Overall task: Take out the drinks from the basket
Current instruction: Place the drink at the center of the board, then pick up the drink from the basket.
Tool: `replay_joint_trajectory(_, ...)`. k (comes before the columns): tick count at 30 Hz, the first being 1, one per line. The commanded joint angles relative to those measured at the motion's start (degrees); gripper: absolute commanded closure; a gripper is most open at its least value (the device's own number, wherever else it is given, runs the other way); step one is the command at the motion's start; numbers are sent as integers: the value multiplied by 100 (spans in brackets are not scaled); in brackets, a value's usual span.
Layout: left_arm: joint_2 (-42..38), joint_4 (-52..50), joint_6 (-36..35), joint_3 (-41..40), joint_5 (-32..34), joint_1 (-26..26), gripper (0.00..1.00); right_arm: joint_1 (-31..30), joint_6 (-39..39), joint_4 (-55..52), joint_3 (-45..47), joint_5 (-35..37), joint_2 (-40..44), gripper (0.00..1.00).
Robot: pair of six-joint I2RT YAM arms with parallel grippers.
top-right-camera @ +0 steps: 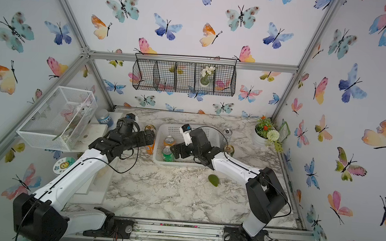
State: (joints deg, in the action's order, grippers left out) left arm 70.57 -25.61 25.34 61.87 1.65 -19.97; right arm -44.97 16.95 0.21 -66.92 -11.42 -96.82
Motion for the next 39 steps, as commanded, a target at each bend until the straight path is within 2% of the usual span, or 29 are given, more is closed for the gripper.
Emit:
replay_joint_trajectory(1, -147, -93, -128, -38, 186, 2, 1, -299, -3, -468, -371, 536, -319, 2)
replay_joint_trajectory(5, -123, -98, -154, -54, 223, 2, 1, -533, 238, -466, -519, 1092, -579, 3)
replay_joint_trajectory(11, -55, -120, -200, -35, 137, 6, 1, -670, 343, -249, -671, 1149, -806, 5)
replay_joint_trajectory(18, -64, -120, -205, -60, 137, 2, 1, -706, 476, -228, -882, 1713, -1120, 6)
replay_joint_trajectory(25, -45, -120, -203, -69, 139, 2, 1, -706, 467, -94, -1005, 1213, -1358, 9)
replay_joint_trajectory(39, 13, -120, -189, -96, 90, 4, 1, -809, 433, -440, -1377, 1276, -1890, 14)
